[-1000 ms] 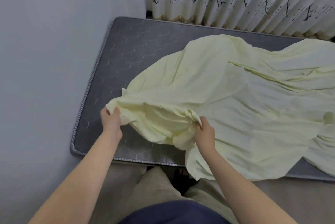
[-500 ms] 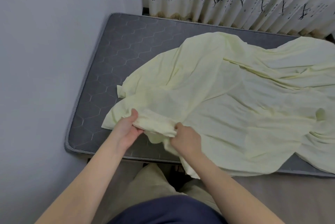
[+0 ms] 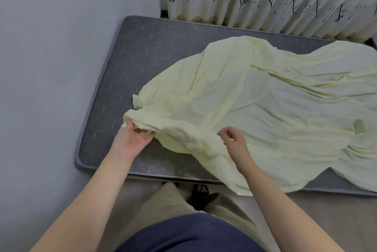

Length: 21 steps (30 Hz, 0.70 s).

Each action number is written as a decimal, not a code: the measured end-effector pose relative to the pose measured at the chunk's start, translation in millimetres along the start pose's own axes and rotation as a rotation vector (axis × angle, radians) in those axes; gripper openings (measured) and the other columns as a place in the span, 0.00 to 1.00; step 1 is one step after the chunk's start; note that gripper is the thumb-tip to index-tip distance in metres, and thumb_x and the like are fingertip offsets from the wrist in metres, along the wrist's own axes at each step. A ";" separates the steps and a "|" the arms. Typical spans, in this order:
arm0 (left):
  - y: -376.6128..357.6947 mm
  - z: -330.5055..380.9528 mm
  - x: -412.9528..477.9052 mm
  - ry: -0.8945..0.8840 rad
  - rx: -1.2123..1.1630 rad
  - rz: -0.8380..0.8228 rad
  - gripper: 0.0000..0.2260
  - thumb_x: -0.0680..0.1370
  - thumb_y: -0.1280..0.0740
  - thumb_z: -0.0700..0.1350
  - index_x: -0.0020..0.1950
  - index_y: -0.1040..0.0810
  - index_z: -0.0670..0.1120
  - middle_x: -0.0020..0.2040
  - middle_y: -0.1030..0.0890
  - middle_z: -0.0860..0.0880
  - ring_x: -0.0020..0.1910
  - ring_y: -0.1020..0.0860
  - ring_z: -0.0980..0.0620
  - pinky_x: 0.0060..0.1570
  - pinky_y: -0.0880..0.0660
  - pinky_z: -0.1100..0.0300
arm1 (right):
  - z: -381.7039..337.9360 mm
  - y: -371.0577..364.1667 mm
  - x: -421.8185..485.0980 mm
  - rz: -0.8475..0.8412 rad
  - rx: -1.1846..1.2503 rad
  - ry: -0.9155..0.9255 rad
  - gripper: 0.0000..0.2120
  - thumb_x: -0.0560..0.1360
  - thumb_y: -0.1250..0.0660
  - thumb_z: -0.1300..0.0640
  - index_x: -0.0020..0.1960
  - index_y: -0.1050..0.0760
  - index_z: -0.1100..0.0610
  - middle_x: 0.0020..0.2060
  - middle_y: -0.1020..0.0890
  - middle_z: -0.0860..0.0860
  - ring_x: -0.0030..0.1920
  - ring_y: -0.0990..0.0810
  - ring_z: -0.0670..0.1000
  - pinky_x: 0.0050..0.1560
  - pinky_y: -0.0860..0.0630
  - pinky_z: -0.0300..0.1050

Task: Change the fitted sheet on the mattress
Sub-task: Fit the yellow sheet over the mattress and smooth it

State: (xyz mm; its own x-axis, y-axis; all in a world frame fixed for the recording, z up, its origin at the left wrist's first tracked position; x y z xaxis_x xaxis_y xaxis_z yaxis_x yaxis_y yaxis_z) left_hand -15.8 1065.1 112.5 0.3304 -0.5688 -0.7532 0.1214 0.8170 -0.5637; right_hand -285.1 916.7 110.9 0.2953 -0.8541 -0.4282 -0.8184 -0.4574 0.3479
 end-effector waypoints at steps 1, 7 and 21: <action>-4.5 -4.4 -1.4 0.018 0.036 -0.034 0.17 0.82 0.44 0.54 0.63 0.26 0.45 0.59 0.19 0.44 0.61 0.22 0.45 0.65 0.30 0.42 | -4.8 -9.5 -1.9 -0.088 -0.098 0.043 0.12 0.73 0.31 0.60 0.55 0.23 0.49 0.55 0.23 0.47 0.54 0.25 0.50 0.53 0.26 0.46; -36.9 -12.2 -11.4 0.054 0.131 -0.227 0.16 0.82 0.42 0.53 0.64 0.25 0.46 0.59 0.18 0.46 0.59 0.20 0.47 0.58 0.23 0.44 | -9.2 -73.1 -9.4 -0.406 -0.612 0.175 0.43 0.67 0.24 0.46 0.76 0.43 0.39 0.75 0.44 0.50 0.70 0.44 0.53 0.69 0.39 0.55; -10.0 -48.8 -17.3 0.302 0.256 -0.096 0.28 0.73 0.35 0.66 0.65 0.25 0.49 0.61 0.20 0.42 0.60 0.21 0.40 0.61 0.27 0.39 | -63.5 -86.5 -49.3 -0.191 -0.141 0.309 0.13 0.73 0.30 0.44 0.40 0.17 0.53 0.27 0.21 0.50 0.28 0.27 0.40 0.33 0.31 0.40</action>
State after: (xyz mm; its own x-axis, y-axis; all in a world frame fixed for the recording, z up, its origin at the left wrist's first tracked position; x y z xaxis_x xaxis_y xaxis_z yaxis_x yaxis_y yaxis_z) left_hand -68.3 1062.1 114.7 0.0211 -0.6148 -0.7884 0.3801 0.7343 -0.5625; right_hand -197.6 982.7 154.9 0.5880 -0.7749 -0.2320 -0.6650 -0.6264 0.4068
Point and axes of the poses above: each hand's wrist, its own x-axis towards the middle knuckle, its own y-axis out of the back of the hand, z = x × y, the point moved 5 cm from there along x, towards the middle knuckle
